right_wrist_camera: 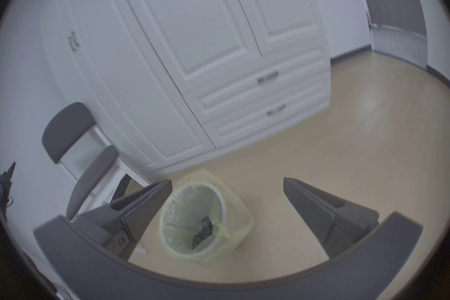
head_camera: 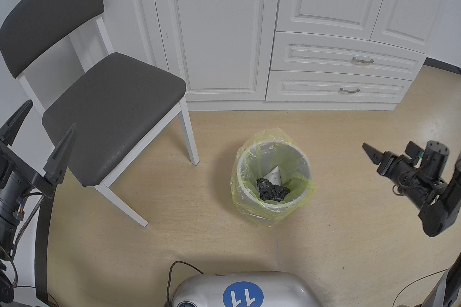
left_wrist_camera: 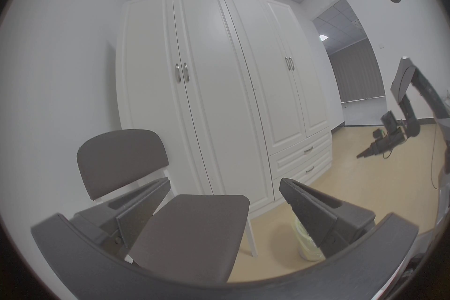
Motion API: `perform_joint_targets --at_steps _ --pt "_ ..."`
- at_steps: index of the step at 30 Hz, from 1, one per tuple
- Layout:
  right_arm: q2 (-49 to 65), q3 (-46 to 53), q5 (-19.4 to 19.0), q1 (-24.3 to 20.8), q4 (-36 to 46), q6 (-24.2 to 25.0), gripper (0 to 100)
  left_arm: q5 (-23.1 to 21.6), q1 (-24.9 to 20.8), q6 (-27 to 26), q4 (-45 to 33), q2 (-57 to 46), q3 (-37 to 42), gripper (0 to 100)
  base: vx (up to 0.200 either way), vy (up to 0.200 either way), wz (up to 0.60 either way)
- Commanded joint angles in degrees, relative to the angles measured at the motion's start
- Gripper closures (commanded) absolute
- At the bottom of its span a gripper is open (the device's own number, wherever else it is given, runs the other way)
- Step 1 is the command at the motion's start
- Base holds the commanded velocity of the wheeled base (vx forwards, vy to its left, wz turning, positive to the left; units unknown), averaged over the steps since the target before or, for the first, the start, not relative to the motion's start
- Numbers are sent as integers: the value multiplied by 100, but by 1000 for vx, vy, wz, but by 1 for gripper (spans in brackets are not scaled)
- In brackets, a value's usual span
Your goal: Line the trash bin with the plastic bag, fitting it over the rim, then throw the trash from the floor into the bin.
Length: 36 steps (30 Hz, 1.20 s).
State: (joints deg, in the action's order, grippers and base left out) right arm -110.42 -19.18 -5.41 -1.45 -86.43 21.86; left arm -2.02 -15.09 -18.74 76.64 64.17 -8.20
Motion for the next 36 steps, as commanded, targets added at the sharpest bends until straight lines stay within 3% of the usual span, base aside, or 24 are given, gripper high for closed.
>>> perform_joint_targets --at_steps 1,3,7,9,16,23,32,36 --pt "3870 740 172 -233 566 -1228 0 35 226 10 -44 -775 -6 0 0 0 0" --pt "4090 740 181 -233 742 -1298 0 35 226 10 -44 -757 12 0 0 0 0" --pt "4705 749 286 -206 1849 -2230 0 194 288 72 -528 -599 -32 0 0 0 0" --pt "4802 722 524 -180 2201 -2572 0 343 384 116 -800 -564 -94 0 0 0 0" --pt "4987 573 1077 -479 2245 -3214 0 422 622 617 -967 -502 -392 0 0 0 0" --pt "5022 300 1192 -558 1893 -3232 0 422 630 907 -932 -361 -849 0 0 0 0" --pt "4793 353 1192 -602 1691 -3240 0 422 622 1012 -905 148 -814 0 0 0 0" --pt "4776 353 1192 -637 1682 -3232 0 422 639 1513 -607 491 -867 0 0 0 0"
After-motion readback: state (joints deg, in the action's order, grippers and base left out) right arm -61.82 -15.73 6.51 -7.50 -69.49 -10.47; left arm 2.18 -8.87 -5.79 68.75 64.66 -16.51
